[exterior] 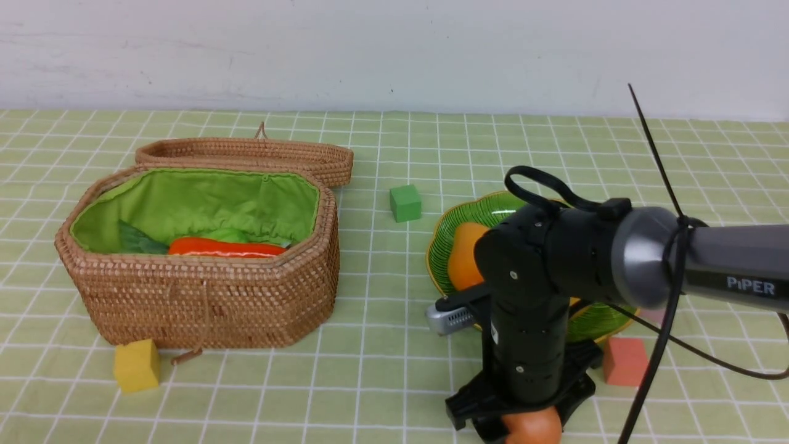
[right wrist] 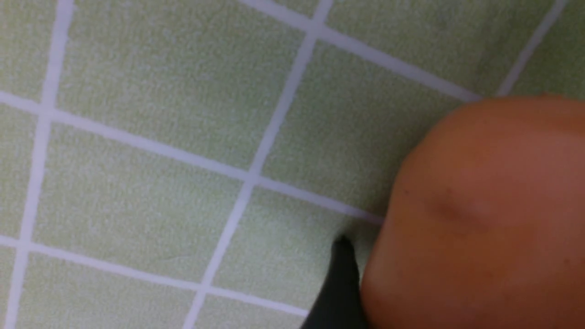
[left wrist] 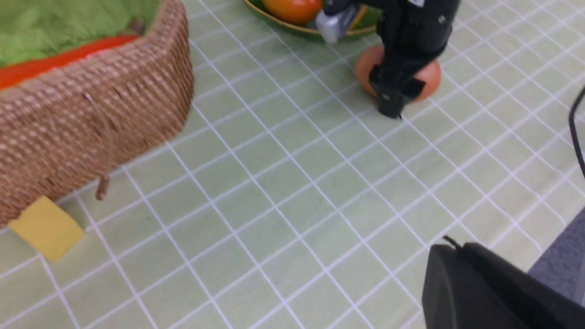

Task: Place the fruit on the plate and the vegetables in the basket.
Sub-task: Use the right arm to grab a potato and put it into the left basket

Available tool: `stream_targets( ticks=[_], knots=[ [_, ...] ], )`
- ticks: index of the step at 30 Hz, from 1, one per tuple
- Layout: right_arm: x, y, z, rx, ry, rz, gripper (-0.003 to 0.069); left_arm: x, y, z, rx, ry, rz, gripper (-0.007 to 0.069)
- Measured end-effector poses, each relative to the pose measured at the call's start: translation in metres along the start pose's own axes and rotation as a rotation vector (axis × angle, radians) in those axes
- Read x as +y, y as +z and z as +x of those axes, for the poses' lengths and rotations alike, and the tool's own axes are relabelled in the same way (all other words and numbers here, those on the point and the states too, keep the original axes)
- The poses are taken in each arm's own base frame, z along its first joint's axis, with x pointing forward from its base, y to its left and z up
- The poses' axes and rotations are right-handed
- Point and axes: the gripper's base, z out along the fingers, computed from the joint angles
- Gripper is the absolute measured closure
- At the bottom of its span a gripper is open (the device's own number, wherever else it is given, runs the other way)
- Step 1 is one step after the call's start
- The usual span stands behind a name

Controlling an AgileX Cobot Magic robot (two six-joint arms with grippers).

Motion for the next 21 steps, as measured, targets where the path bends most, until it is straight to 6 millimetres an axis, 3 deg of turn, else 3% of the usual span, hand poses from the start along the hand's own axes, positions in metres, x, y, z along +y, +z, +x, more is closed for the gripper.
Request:
stream_targets(
  ticks=[13, 19, 21],
  knots=[
    [0.0, -0.004, 0.005, 0.036, -0.039, -0.006, 0.0081, 0.0, 0.0, -0.001, -0.008, 0.0, -0.003, 0.0636],
    [-0.002, -0.045, 0.016, -0.034, -0.03, -0.061, 0.0081, 0.0, 0.0, -0.001, -0.015, 0.0, -0.005, 0.0636],
    [-0.002, -0.077, 0.023, -0.093, -0.031, -0.104, 0.0081, 0.002, 0.0, -0.003, -0.029, -0.001, -0.017, 0.0636]
  ],
)
